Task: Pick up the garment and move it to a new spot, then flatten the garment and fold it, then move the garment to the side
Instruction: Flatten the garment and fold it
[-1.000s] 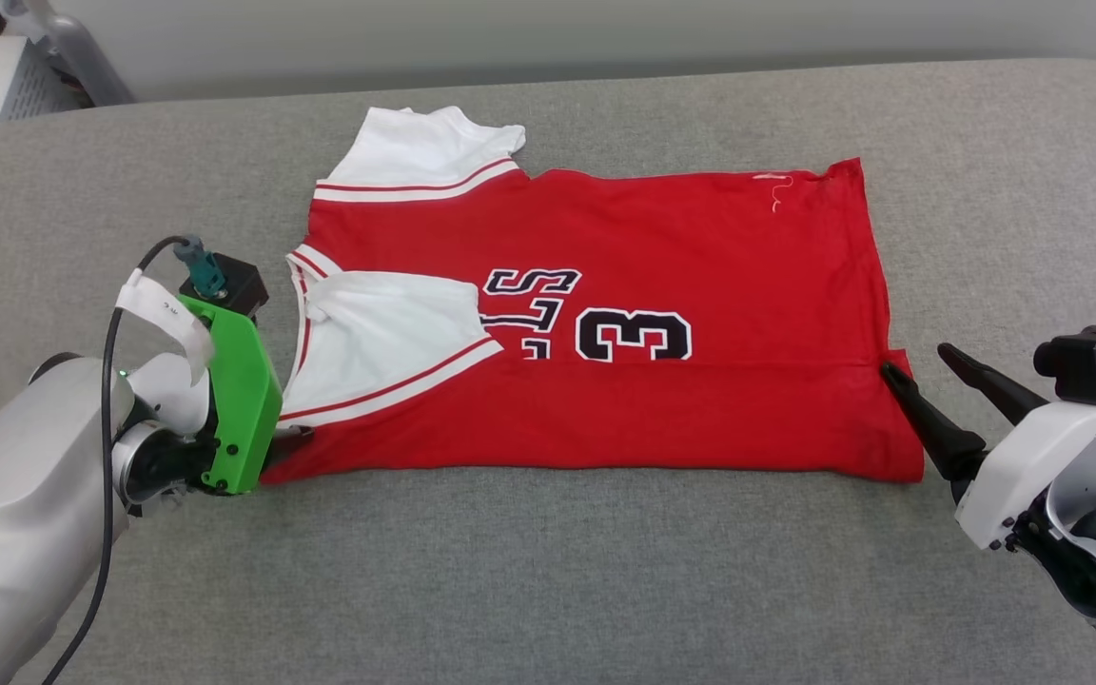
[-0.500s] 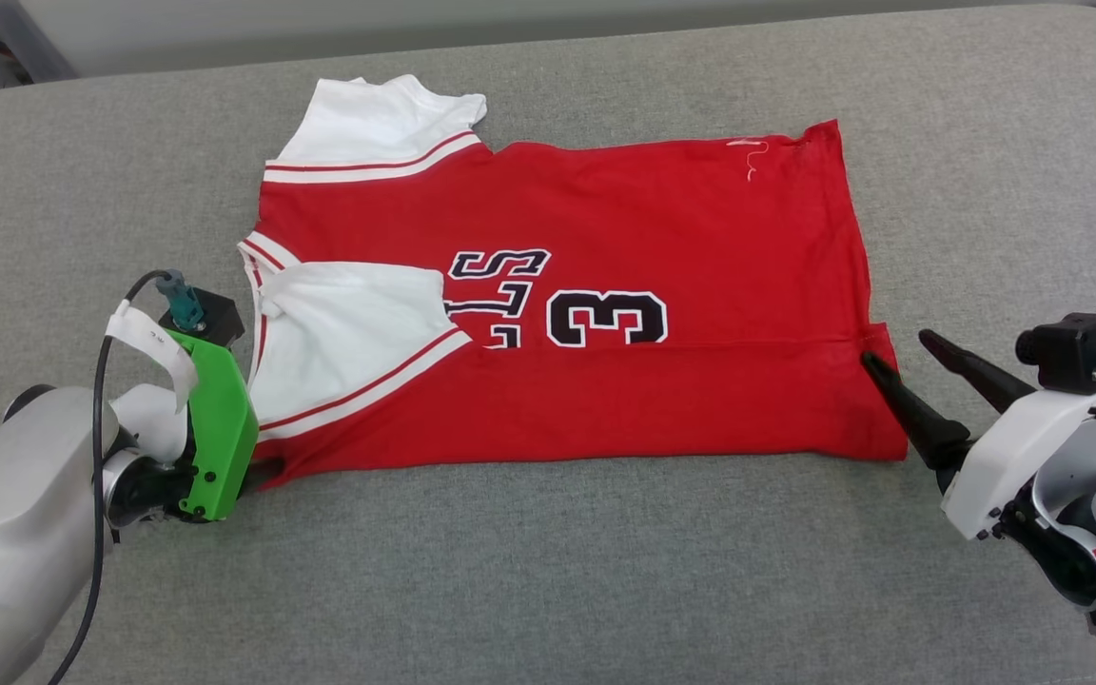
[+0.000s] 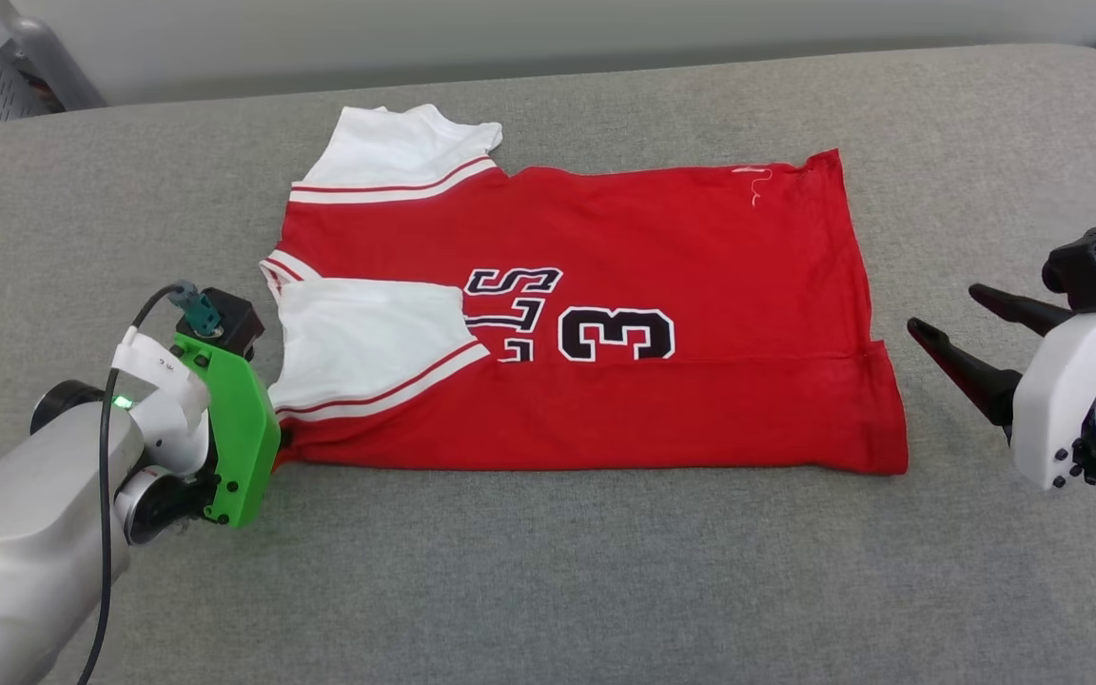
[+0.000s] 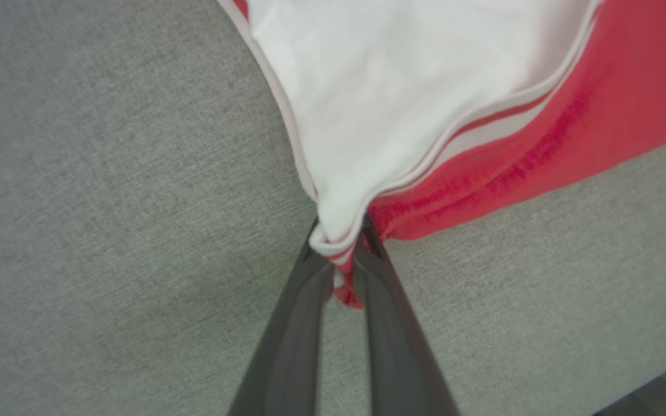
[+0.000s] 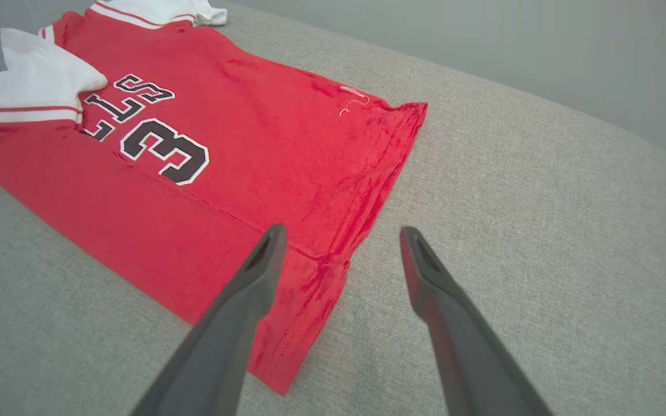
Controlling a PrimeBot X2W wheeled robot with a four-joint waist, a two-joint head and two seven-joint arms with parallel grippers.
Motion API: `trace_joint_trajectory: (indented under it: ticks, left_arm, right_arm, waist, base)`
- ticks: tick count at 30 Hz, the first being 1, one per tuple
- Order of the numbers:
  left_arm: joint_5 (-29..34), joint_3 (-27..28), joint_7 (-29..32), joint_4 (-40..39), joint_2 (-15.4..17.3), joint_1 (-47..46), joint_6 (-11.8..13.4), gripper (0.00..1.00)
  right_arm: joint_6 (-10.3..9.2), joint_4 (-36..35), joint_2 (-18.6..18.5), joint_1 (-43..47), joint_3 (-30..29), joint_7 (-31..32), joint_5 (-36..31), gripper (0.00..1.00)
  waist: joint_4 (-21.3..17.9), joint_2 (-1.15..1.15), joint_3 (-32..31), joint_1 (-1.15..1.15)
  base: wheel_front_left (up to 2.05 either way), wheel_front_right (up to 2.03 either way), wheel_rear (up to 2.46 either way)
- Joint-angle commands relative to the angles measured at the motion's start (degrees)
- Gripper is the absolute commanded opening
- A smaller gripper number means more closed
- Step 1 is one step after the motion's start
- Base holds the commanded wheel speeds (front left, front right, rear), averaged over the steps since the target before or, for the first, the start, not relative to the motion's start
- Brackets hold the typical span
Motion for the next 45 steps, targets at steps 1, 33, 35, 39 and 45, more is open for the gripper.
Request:
trace_joint_trajectory:
  ticks: [1, 33, 35, 39, 45]
  left_arm:
    - [-0.33, -0.33, -1.15, -0.73, 0.63, 0.09, 0.27, 0.0]
    - [0.92, -5.21, -7.78, -3.92, 0.38, -5.72, 0.26, 0.0]
    - [1.04, -5.39, -7.9, -3.67, 0.44, -5.62, 0.26, 0.0]
    - [0.6, -5.65, -8.32, -3.11, 0.51, -4.65, 0.26, 0.0]
    - [-0.2, -6.03, -9.59, -3.13, 1.7, -2.1, 0.26, 0.0]
  right_arm:
    - [-0.04, -0.99, -0.84, -1.3, 1.29, 3.15, 0.85, 1.0]
    - [-0.04, 16.45, 7.79, -0.95, 12.11, 18.13, 3.52, 1.0]
    - [-0.04, 16.94, 8.11, -0.97, 12.89, 17.34, 3.9, 1.0]
    - [-0.04, 16.77, 7.66, -1.56, 13.79, 14.7, 4.69, 0.0]
    - [-0.04, 14.91, 5.62, -1.06, 13.26, 10.42, 6.31, 0.0]
  waist:
    - [0.54, 0.0, -0.49, 0.0]
    - [4.1, 0.0, 4.39, 0.0]
    - [3.95, 0.0, 4.29, 0.0]
    - [3.54, 0.0, 2.98, 0.0]
    - [2.89, 0.0, -0.64, 0.0]
  base:
    - [0.0, 0.0, 0.0]
    - [0.0, 0.0, 0.0]
    - [0.0, 0.0, 0.0]
    - [0.0, 0.0, 0.0]
    - [0.0, 0.0, 0.0]
